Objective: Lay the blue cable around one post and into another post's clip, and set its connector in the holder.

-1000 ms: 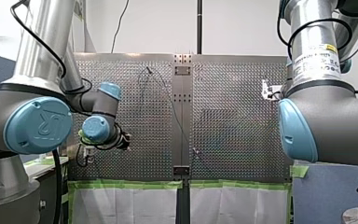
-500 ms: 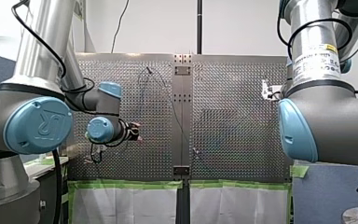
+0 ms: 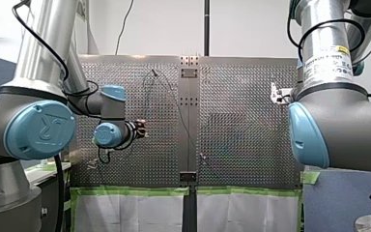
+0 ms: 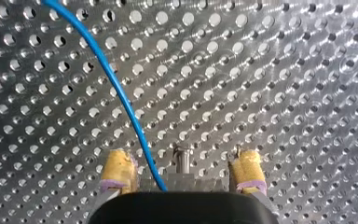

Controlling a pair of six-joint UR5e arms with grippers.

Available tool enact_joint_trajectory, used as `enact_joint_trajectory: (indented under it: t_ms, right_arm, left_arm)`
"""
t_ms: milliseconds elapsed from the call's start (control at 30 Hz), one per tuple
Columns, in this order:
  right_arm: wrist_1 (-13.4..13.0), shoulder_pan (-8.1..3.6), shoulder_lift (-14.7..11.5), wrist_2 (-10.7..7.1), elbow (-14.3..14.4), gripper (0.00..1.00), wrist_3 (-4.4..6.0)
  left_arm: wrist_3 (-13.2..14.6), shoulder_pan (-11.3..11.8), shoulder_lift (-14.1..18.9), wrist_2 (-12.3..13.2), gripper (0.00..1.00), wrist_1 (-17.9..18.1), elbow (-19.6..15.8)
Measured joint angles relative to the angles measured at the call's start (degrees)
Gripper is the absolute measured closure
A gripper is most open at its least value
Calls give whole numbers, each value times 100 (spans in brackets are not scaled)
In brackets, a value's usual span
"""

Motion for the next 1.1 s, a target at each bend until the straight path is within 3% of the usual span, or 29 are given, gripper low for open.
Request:
enact_joint_trajectory:
  t_ms: [200, 633, 867, 1100]
  right_arm:
    - [42, 0, 0, -161, -1, 0, 0]
    - [46, 3, 0, -196, -1, 0, -1]
    - [46, 8, 0, -355, -1, 0, -2]
    - [71, 20, 0, -391, -1, 0, -26]
  left_arm:
    - [21, 1, -1, -33, 0, 282, -2]
    - [130, 3, -2, -103, 0, 927, -7]
    - [149, 7, -3, -112, 0, 1260, -7]
    - [170, 10, -10, -177, 0, 1403, -8]
